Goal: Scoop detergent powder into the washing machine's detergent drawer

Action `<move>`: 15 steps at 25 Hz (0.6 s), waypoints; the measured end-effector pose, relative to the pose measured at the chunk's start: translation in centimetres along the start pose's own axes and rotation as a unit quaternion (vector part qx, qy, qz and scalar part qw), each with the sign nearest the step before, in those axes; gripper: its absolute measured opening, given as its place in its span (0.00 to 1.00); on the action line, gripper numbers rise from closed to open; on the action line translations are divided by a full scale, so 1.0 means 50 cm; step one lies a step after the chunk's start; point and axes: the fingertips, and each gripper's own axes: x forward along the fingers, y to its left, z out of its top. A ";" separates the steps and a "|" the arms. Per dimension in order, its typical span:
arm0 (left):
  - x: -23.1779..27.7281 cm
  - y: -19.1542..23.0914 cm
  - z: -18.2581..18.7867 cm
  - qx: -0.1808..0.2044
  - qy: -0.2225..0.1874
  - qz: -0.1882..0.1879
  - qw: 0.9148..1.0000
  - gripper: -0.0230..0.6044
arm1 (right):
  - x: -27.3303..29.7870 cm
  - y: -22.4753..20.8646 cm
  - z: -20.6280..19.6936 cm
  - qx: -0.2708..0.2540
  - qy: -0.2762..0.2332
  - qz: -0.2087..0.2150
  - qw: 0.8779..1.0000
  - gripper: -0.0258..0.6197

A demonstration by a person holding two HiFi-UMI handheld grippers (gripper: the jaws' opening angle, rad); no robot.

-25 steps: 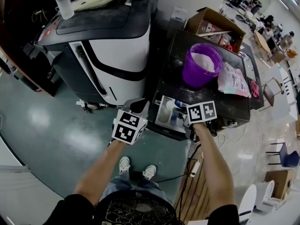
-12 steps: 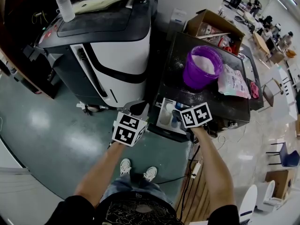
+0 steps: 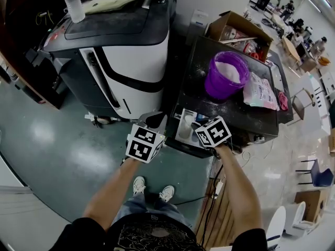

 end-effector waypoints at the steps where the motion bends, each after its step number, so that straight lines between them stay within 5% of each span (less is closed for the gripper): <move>1: -0.001 0.000 -0.001 0.000 0.000 0.000 1.000 0.04 | 0.001 0.000 0.000 -0.014 0.004 -0.006 1.000 0.09; 15: -0.007 0.000 -0.003 0.000 0.000 0.000 1.000 0.04 | 0.002 0.004 -0.005 -0.118 0.023 -0.066 0.991 0.09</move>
